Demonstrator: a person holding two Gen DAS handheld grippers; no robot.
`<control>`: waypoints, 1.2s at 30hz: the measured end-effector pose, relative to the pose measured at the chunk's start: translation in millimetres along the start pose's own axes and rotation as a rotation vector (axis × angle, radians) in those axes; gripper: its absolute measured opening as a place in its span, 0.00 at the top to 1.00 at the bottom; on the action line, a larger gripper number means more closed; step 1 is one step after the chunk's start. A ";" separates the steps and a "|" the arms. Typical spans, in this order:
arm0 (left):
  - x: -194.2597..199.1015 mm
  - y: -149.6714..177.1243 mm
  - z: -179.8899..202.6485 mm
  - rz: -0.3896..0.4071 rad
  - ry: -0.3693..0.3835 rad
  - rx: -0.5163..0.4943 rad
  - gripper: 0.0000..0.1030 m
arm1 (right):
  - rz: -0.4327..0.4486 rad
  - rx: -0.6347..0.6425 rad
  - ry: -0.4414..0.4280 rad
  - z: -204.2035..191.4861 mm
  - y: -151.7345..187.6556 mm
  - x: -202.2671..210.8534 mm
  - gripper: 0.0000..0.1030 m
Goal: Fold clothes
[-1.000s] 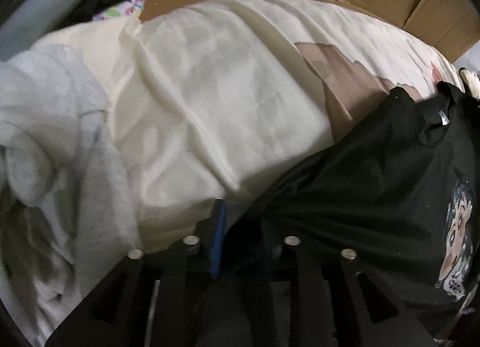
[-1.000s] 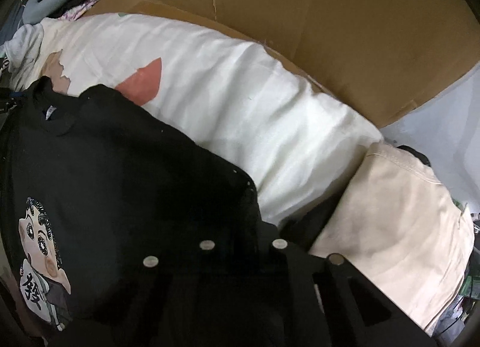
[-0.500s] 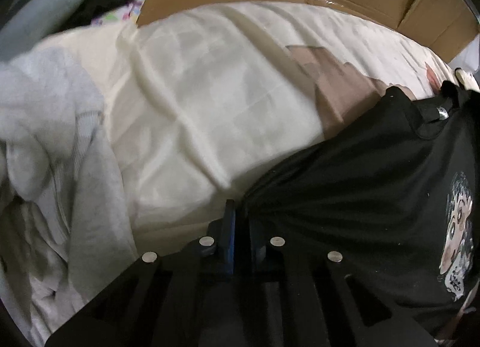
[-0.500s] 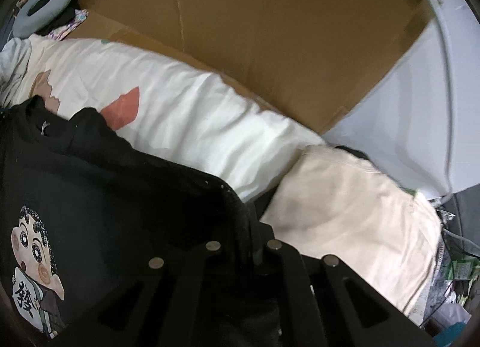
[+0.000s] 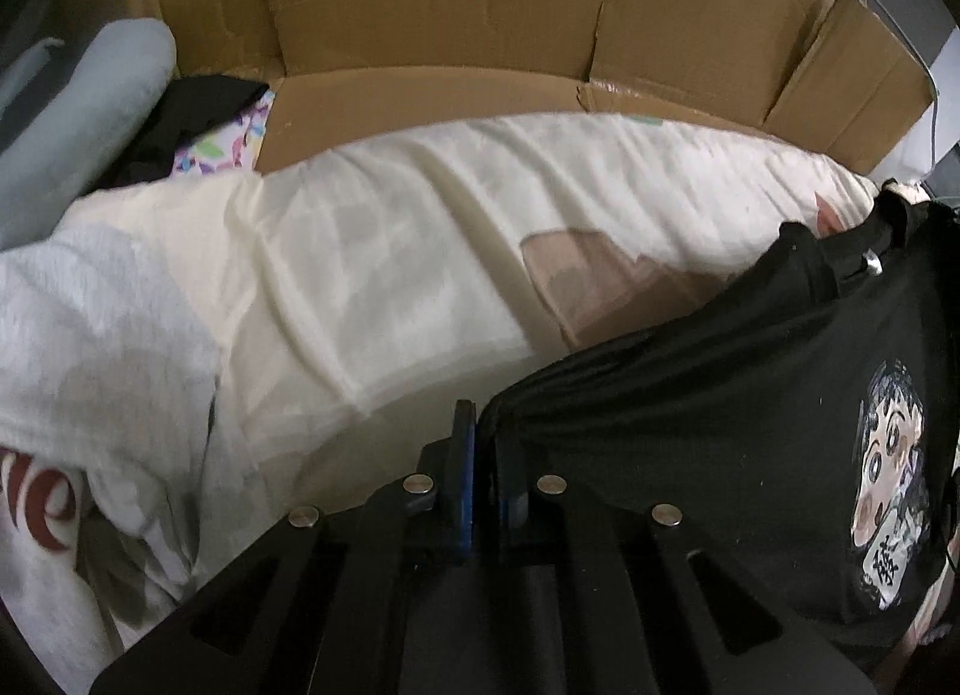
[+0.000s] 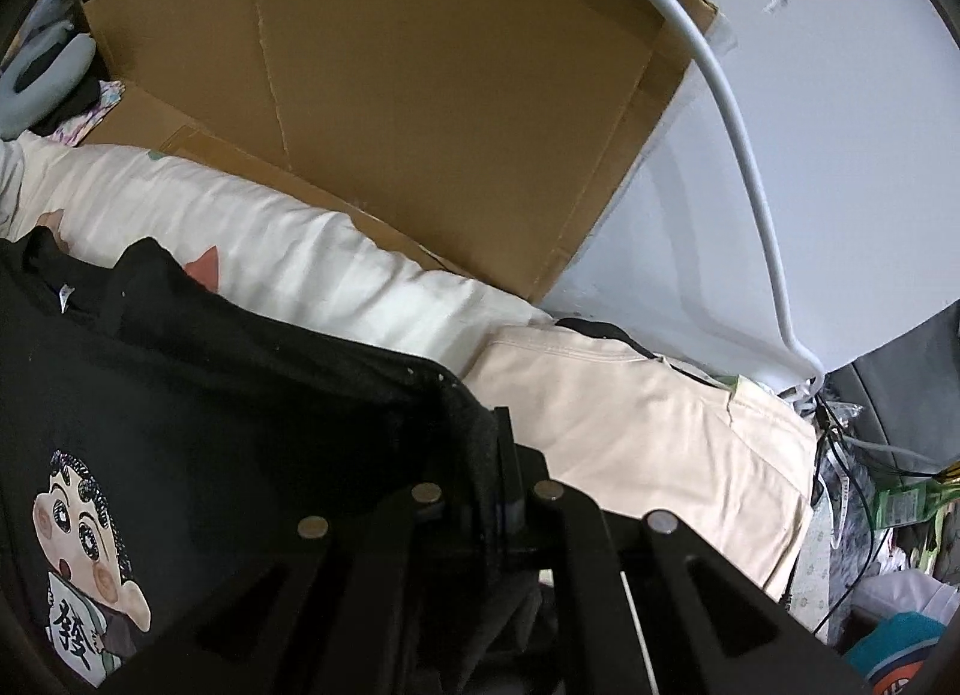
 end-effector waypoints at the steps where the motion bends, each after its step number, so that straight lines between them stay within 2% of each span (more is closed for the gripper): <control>1: 1.1 -3.3 -0.4 0.005 -0.001 0.000 0.95 | -0.001 -0.002 -0.002 -0.3 0.0 -1.6 0.98; 11: -6.2 -30.8 -14.4 0.023 -0.020 0.000 0.95 | -0.017 -0.079 -0.049 5.8 -8.0 -18.3 0.98; 16: -35.4 -31.0 -11.2 -0.056 -0.027 -0.021 0.95 | -0.074 -0.117 -0.114 6.1 -2.3 -38.7 0.97; 19: -52.6 -28.0 -7.6 -0.111 -0.034 -0.029 0.92 | -0.089 -0.157 -0.180 8.6 0.4 -43.8 0.92; 22: -53.6 -29.1 -1.7 -0.118 -0.048 -0.067 0.87 | -0.093 -0.188 -0.226 12.0 2.1 -38.5 0.81; 24: -48.5 -29.9 -0.2 -0.116 -0.038 -0.076 0.75 | -0.090 -0.180 -0.235 11.4 2.9 -32.5 0.71; 25: -44.3 -30.8 0.0 -0.110 -0.031 -0.077 0.62 | -0.085 -0.174 -0.235 10.8 2.7 -28.6 0.60; 26: -39.0 -32.2 0.2 -0.102 -0.022 -0.079 0.55 | -0.075 -0.170 -0.235 10.5 1.8 -24.2 0.48; 27: -33.7 -33.5 0.4 -0.093 -0.013 -0.080 0.55 | -0.059 -0.167 -0.238 10.1 0.7 -18.4 0.44; 32: -4.1 -51.1 5.4 -0.026 0.040 -0.086 0.55 | 0.006 -0.159 -0.294 7.2 -8.1 3.5 0.42; 36: -2.1 -68.0 16.5 0.003 0.080 -0.095 0.55 | 0.023 -0.132 -0.308 -6.1 -18.7 6.2 0.42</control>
Point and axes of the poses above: each gripper's, at about its wrist camera, not at the fingertips, and x roughly against the way its jaws point, z to its right, y to its underside, the point moved 8 cm from there along -x, roughly the way its jaws point, and after that the axes turned 5 degrees about -x, right-handed, at the moved point
